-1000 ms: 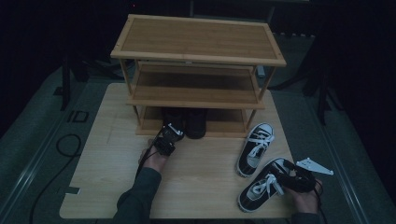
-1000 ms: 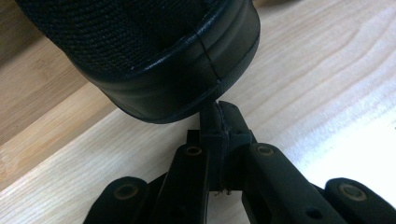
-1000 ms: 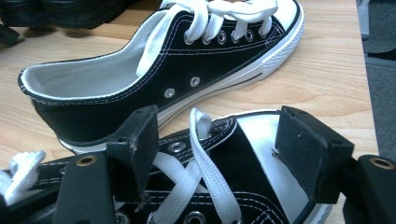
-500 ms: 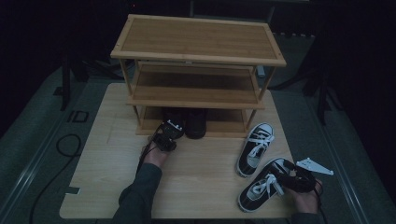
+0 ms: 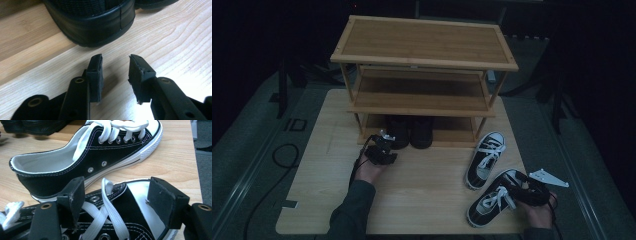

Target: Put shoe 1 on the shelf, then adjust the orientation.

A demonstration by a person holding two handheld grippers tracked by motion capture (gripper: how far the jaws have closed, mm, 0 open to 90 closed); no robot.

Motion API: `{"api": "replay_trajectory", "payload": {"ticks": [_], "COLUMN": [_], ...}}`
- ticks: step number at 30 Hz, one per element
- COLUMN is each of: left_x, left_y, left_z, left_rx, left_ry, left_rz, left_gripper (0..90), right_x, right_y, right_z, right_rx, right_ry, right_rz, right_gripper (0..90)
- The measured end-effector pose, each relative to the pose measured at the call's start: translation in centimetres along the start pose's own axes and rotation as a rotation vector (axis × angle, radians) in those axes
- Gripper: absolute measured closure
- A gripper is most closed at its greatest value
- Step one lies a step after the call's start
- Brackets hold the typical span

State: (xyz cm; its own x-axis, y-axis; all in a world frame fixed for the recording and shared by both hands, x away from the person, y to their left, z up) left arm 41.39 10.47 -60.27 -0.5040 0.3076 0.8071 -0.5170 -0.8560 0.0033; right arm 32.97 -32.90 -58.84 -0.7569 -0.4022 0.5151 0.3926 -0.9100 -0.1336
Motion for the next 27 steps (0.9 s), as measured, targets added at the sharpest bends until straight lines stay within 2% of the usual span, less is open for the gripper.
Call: {"api": "replay_trajectory", "payload": {"ticks": [4, 14, 18, 22, 27], "left_x": [0.3, 0.5, 1.2, 1.6, 1.6], "left_y": [-0.5, -1.6, -1.6, -1.7, -2.2], "left_z": [-0.5, -1.8, -1.9, -2.3, -2.8], "left_rx": [0.003, 0.032, 0.048, 0.042, 0.053], "left_ry": [0.012, 0.008, 0.029, 0.036, 0.031], "left_rz": [0.008, 0.02, 0.016, 0.018, 0.026], "left_gripper": [59.7, 58.3, 57.6, 57.1, 57.0], "right_x": [0.0, 0.0, 0.0, 0.0, 0.0], "right_y": [0.0, 0.0, 0.0, 0.0, -0.1], "right_z": [0.0, 0.0, 0.0, 0.0, 0.2], "right_rx": [0.0, -0.001, -0.001, -0.008, -0.002], "right_ry": [0.0, 0.0, -0.001, -0.006, -0.02], "right_rz": [0.003, 0.001, 0.002, 0.001, -0.01], "right_gripper": [29.9, 29.9, 29.8, 29.8, 29.9]}}
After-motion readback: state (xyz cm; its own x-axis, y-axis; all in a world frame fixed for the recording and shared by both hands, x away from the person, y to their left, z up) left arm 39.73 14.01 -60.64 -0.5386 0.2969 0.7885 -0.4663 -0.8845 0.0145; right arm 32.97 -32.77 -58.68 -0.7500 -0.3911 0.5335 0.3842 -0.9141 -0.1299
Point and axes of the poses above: each handheld gripper's, and its own axes: x roughly backward along the jaws, z roughly out of its top, y roughly to its right, the point moved 8 cm from there along -x, roughly forward along the jaws, and after that the axes turned 1 degree about -x, right-handed, at the moved point
